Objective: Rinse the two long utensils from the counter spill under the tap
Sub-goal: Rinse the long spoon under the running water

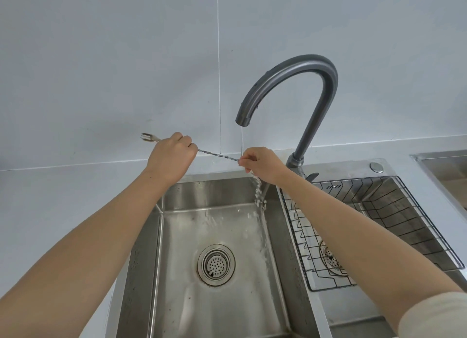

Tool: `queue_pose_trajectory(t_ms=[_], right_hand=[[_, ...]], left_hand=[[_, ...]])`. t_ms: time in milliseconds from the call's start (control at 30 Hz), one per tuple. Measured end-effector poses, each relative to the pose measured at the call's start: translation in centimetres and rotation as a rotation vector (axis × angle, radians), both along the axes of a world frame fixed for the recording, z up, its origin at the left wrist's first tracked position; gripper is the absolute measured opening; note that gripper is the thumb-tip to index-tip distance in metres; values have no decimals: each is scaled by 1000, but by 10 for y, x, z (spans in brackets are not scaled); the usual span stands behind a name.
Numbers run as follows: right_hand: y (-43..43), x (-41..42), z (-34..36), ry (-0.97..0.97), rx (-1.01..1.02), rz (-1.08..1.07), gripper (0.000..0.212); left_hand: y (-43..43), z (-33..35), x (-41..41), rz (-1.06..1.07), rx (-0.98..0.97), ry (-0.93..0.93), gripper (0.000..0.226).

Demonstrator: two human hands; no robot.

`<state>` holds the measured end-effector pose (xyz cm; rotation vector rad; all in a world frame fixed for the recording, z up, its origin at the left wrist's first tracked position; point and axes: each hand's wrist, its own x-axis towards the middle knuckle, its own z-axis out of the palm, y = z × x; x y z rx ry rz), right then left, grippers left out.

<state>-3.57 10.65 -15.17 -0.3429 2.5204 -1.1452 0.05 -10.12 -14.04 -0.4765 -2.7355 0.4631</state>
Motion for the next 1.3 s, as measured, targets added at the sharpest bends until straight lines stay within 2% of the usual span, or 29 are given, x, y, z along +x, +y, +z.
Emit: queue_pose_trajectory(t_ms=[200, 300, 367, 433, 500, 533, 600, 767, 1033, 1300], right_hand=[[8, -3, 5, 13, -31, -57, 13], [10, -2, 3, -17, -69, -124, 19], [10, 0, 1, -42, -119, -155, 26], [8, 3, -1, -64, -180, -180, 28], [7, 7, -3, -68, -227, -196, 29], [7, 9, -4, -67, -238, -198, 29], [9, 12, -6, -65, -251, -196, 29], [16, 16, -12, -50, -273, -228, 29], [22, 20, -29, -23, -268, -272, 29], [15, 20, -39, -90, -358, -245, 25]], left_hand=[[14, 0, -7, -5, 104, 114, 39], [35, -12, 5, -27, 253, 99, 24], [54, -16, 13, 98, 580, -92, 13], [71, -13, 18, 327, 1109, -412, 24], [85, -10, 15, 415, 1632, -554, 18], [89, -10, 11, 435, 1770, -568, 14], [95, -12, 5, 454, 1894, -580, 8], [108, -20, -2, 479, 1968, -579, 19], [116, -29, -7, 418, 1806, -576, 32], [114, -35, -7, 506, 1707, -407, 25]])
